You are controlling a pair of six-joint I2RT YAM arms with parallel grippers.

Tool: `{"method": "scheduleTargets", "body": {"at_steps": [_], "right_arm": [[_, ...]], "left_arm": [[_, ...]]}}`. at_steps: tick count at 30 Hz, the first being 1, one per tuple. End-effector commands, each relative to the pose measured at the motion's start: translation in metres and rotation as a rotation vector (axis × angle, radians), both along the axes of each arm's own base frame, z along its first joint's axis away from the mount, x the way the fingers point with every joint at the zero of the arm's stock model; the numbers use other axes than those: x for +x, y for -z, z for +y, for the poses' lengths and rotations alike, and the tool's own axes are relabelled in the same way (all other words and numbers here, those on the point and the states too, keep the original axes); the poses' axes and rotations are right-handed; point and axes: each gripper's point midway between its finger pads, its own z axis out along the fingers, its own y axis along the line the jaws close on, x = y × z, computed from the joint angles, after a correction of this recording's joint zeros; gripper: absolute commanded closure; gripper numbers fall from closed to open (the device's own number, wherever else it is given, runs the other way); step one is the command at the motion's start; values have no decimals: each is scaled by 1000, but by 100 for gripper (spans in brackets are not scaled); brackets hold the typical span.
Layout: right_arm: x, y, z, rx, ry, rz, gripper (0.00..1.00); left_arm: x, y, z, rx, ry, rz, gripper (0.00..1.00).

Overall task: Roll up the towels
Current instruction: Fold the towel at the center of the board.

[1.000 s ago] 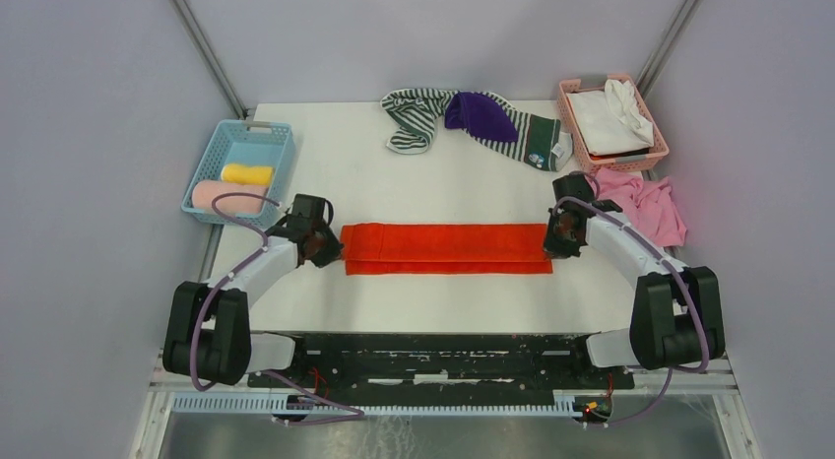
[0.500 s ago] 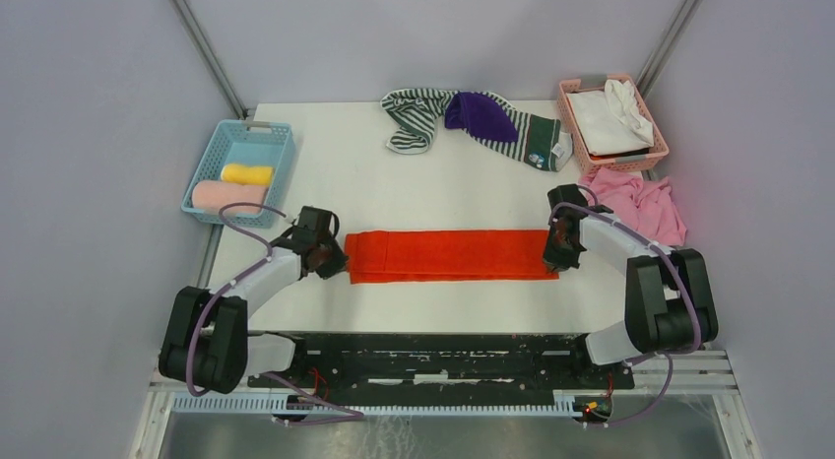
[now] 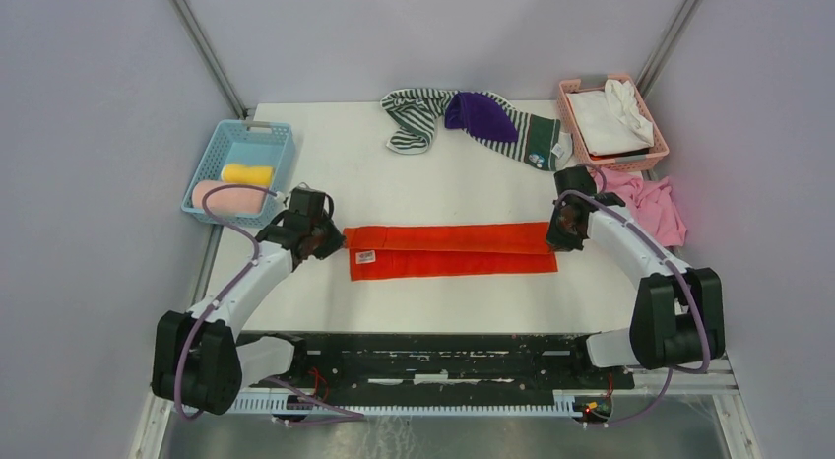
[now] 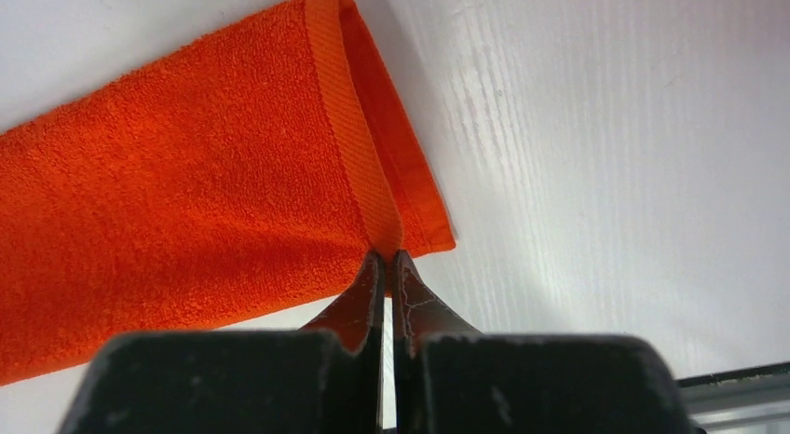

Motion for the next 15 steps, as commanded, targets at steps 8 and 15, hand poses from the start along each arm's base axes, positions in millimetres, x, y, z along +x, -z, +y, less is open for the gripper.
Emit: {"method": "scheduleTargets", "body": {"at_steps": [8, 15], "right_arm": [[-10, 4, -37, -179, 86, 53, 99], [-19, 35, -41, -193, 101, 148, 100]], "left_arm": [[-45, 29, -40, -98, 64, 71, 96], [-60, 52, -53, -87, 92, 116, 96]]}}
